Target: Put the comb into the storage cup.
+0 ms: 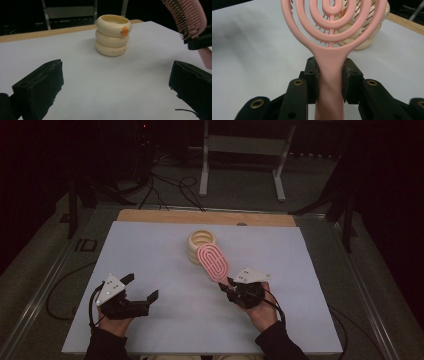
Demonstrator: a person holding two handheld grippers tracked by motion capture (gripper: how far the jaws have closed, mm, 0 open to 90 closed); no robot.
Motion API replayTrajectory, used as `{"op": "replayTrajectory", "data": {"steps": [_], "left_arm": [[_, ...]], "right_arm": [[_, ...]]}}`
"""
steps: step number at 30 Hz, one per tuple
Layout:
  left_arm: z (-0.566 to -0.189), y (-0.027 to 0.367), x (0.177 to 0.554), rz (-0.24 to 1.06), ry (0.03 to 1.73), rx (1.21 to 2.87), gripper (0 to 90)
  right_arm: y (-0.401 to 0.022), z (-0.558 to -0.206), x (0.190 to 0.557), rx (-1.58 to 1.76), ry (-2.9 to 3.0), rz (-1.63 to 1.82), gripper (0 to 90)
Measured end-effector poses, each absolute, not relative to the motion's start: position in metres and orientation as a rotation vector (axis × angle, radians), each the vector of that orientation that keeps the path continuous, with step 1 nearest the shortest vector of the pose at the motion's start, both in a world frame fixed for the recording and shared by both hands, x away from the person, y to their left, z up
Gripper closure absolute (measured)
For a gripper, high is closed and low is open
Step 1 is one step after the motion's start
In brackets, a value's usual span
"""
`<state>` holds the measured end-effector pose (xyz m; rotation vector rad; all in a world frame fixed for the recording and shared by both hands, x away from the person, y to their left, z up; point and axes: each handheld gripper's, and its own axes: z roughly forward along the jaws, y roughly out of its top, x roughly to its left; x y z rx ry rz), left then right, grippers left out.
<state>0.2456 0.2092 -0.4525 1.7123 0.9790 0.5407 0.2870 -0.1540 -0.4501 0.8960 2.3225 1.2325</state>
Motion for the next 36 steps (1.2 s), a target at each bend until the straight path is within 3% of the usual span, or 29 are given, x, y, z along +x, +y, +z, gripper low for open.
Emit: {"op": "replayTrajectory", "data": {"steps": [36], "left_arm": [[-0.421,0.133,0.279,0.411,0.891,1.756,0.3]], "right_arm": [[-0.151,-0.452,0.285,0.899,2.307,1.271,69.4]]}}
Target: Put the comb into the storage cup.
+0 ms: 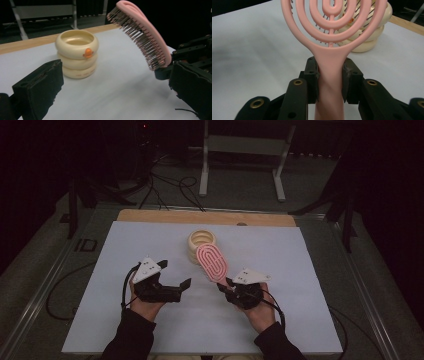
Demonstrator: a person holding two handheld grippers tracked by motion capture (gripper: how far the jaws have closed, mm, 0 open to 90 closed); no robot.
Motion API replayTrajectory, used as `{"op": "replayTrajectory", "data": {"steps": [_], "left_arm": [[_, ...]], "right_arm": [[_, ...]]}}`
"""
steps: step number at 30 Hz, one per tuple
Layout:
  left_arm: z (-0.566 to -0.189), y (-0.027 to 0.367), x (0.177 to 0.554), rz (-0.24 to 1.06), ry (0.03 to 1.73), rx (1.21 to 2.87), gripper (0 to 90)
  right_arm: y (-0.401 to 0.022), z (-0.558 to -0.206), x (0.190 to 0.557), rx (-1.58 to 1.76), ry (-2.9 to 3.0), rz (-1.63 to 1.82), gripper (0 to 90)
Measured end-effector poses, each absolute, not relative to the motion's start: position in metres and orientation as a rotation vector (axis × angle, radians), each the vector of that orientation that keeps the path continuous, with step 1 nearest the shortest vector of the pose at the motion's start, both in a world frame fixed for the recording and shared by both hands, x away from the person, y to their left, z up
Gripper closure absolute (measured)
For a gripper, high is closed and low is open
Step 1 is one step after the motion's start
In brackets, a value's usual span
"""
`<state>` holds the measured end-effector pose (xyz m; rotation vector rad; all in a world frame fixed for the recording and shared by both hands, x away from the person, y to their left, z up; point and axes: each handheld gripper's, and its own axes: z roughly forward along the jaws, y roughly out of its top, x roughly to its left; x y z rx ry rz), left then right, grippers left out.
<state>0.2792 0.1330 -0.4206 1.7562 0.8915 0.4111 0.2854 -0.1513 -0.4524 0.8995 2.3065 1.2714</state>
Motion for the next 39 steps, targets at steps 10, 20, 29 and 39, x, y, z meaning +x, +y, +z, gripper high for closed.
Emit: {"op": "replayTrajectory", "data": {"steps": [10,20,29,39], "left_arm": [[-0.418,0.117,0.286,0.376,0.891,1.743,0.3],[-0.416,0.101,0.290,0.356,0.884,1.754,0.3],[-0.420,0.083,0.297,0.320,0.915,1.766,0.3],[-0.420,0.072,0.302,0.268,0.930,1.765,1.3]], "right_arm": [[-0.149,-0.454,0.284,0.902,2.301,1.277,69.4],[-0.147,-0.456,0.283,0.890,2.308,1.275,69.4],[-0.147,-0.455,0.282,0.888,2.298,1.283,69.4],[-0.143,-0.454,0.279,0.879,2.301,1.285,69.4]]}}
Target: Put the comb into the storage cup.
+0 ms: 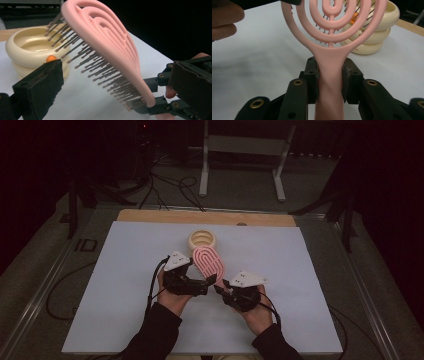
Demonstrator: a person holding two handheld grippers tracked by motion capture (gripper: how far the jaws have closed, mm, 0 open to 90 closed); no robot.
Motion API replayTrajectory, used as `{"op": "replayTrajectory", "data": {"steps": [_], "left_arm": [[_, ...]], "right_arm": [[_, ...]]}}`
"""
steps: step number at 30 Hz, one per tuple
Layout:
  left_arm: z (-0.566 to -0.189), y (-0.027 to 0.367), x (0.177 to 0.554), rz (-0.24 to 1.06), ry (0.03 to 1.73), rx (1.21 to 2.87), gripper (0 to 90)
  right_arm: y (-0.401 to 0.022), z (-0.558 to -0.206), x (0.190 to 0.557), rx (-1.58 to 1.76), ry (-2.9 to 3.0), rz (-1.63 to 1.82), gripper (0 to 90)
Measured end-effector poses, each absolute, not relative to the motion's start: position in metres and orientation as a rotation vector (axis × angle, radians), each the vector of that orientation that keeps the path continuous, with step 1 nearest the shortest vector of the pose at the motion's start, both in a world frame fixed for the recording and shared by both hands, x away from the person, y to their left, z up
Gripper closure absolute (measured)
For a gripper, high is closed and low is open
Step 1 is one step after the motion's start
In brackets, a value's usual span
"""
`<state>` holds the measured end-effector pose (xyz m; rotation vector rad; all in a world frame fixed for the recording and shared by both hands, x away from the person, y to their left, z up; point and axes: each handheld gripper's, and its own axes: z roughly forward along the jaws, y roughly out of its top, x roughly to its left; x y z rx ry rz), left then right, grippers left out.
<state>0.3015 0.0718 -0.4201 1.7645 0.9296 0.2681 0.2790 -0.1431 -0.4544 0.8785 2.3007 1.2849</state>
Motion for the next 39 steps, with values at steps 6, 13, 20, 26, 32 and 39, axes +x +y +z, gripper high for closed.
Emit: {"op": "replayTrajectory", "data": {"steps": [6,13,20,26,32,39], "left_arm": [[-0.4224,0.0701,0.3026,0.229,0.946,1.745,8.5],[-0.4227,0.0677,0.3035,0.214,0.962,1.742,23.5],[-0.4251,0.0667,0.3052,0.159,0.959,1.722,42.7],[-0.4265,0.0682,0.3068,0.128,0.959,1.712,51.0],[-0.4282,0.0693,0.3090,0.090,0.971,1.700,53.4],[-0.4286,0.0688,0.3095,0.041,0.971,1.688,58.5]], "right_arm": [[-0.1428,-0.4541,0.2786,0.871,2.302,1.292,69.4],[-0.1415,-0.4542,0.2776,0.863,2.307,1.291,69.4],[-0.1393,-0.4541,0.2756,0.843,2.304,1.293,69.4],[-0.1405,-0.4536,0.2758,0.843,2.296,1.299,69.4],[-0.1393,-0.4541,0.2751,0.829,2.303,1.294,69.4],[-0.1384,-0.4552,0.2749,0.820,2.309,1.291,69.4]]}}
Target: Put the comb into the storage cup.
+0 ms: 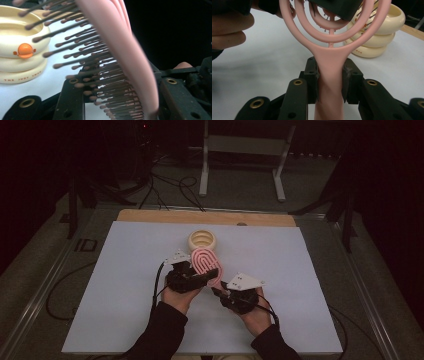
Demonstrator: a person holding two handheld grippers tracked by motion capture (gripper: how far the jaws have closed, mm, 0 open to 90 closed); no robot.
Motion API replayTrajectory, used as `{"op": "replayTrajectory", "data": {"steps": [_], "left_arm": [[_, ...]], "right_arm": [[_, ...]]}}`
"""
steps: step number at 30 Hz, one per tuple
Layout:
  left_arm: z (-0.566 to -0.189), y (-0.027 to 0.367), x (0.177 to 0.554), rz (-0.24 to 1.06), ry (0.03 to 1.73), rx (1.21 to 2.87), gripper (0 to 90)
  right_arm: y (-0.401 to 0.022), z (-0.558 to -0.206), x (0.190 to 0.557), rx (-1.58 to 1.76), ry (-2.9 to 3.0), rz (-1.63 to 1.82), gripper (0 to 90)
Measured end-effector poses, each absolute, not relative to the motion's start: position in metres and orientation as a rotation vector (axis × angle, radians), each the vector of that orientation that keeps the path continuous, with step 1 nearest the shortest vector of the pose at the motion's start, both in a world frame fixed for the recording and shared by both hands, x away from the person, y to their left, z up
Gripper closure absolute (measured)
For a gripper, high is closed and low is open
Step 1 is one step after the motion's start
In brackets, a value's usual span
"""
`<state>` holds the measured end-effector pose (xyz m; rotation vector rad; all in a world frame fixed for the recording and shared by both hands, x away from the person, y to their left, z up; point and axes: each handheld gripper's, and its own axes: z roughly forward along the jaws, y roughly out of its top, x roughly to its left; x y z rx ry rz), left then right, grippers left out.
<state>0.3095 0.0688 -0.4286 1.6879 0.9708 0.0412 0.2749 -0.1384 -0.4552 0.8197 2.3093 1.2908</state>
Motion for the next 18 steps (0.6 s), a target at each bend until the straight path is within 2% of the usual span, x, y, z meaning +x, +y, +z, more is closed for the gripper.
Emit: {"op": "replayTrajectory", "data": {"steps": [8,16,17,18], "left_arm": [[-0.4299,0.0680,0.3097,-0.010,0.955,1.654,63.1],[-0.4313,0.0716,0.3097,-0.051,0.959,1.602,64.0],[-0.4306,0.0732,0.3092,-0.032,0.962,1.598,64.0],[-0.4304,0.0740,0.3094,-0.033,0.963,1.595,64.7]], "right_arm": [[-0.1394,-0.4576,0.2755,0.814,2.314,1.282,69.3],[-0.1389,-0.4570,0.2748,0.801,2.314,1.290,68.4],[-0.1389,-0.4570,0.2748,0.801,2.314,1.290,67.7],[-0.1388,-0.4571,0.2744,0.777,2.314,1.288,61.4]]}}
